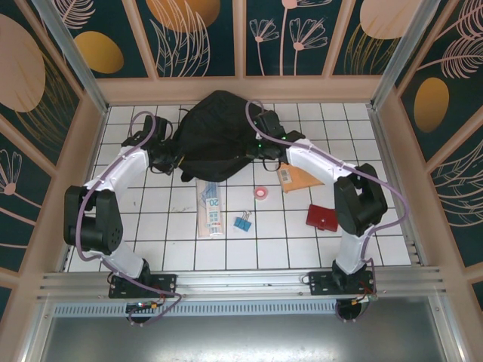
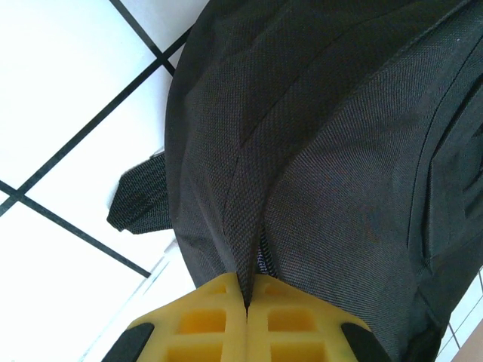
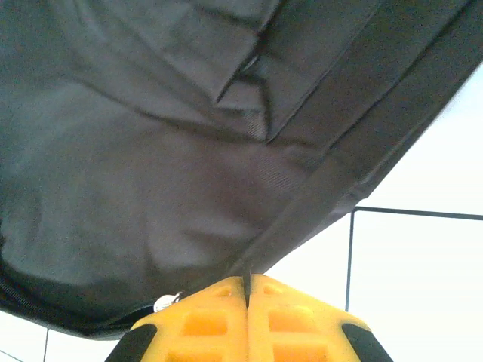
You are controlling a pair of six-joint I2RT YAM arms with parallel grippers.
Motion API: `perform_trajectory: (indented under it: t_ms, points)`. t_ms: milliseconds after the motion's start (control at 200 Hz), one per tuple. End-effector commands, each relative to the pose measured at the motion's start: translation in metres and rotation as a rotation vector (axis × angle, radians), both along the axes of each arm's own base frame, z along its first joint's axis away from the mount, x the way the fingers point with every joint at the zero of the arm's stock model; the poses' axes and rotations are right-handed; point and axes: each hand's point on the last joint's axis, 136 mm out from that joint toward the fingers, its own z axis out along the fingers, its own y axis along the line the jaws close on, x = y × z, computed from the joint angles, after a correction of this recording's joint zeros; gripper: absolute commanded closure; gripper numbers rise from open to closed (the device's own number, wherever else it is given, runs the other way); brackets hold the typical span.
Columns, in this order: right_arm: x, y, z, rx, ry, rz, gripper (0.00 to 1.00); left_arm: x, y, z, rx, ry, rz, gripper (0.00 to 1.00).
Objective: Pack books, pencil case, and school supplies into a backpack
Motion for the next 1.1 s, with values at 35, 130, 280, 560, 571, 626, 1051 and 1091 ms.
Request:
perform_trajectory:
  t_ms: [35, 130, 280, 560, 571, 626, 1051, 1091]
  points:
    - [0.021, -0.04, 0.022, -0.056, -0.076, -0.089, 1.0, -0.004, 0.021, 0.006, 0.067, -0.017, 0.021, 1.0]
    - [0.032, -0.056, 0.024, -0.056, -0.082, -0.124, 1.0, -0.004, 0.022, 0.004, 0.07, -0.013, 0.022, 1.0]
    - [0.044, -0.083, 0.016, -0.115, -0.078, -0.201, 1.0, -0.004, 0.021, 0.005, 0.064, -0.019, 0.017, 1.0]
    - [0.046, -0.058, 0.024, -0.071, -0.101, -0.129, 1.0, 0.009, -0.008, 0.012, -0.068, -0.099, -0.065, 1.0]
    - [0.046, -0.055, 0.027, -0.068, -0.11, -0.121, 1.0, 0.01, -0.011, 0.013, -0.08, -0.106, -0.075, 1.0]
    - [0.038, -0.031, 0.043, -0.018, -0.153, -0.042, 0.97, 0.015, -0.027, 0.021, -0.139, -0.161, -0.126, 1.0]
    - [0.032, 0.007, 0.128, 0.03, -0.349, 0.108, 0.34, 0.011, -0.053, 0.07, -0.119, -0.292, -0.264, 0.4]
    - [0.034, 0.012, 0.129, 0.009, -0.339, 0.123, 0.34, 0.009, -0.047, 0.074, -0.082, -0.295, -0.258, 0.37]
